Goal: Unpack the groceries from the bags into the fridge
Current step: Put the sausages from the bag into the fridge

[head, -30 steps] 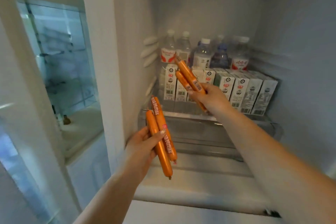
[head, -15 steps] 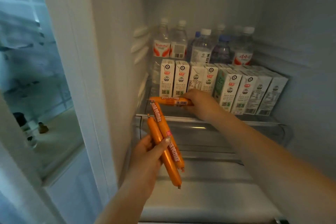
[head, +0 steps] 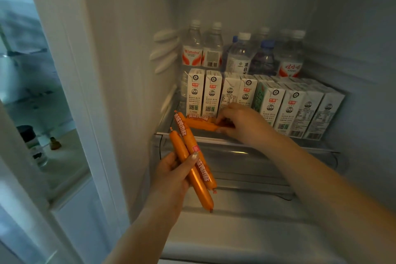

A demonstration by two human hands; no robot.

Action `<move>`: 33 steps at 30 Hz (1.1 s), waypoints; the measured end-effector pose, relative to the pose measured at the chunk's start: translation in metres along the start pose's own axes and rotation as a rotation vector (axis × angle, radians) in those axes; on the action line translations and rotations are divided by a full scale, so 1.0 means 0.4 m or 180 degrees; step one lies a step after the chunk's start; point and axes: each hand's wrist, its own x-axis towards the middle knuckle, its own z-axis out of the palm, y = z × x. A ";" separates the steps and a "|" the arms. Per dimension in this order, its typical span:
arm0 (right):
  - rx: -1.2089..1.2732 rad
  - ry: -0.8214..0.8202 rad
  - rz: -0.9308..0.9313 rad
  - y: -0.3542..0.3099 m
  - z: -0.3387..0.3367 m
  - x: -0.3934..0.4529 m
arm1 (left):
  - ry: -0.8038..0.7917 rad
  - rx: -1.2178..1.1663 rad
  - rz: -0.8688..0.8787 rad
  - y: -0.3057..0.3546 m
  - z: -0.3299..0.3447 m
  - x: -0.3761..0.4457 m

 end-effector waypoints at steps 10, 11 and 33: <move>-0.0228 0.0167 0.0081 0.001 0.021 0.001 | 0.0041 -0.0012 0.0118 0.011 -0.004 -0.006; -0.0205 0.0128 0.0086 -0.001 0.020 0.000 | 0.0055 0.0024 0.0130 0.011 -0.004 -0.007; 0.2619 0.1399 0.0247 -0.032 -0.107 -0.111 | -0.0426 0.4802 0.3153 0.158 0.147 0.093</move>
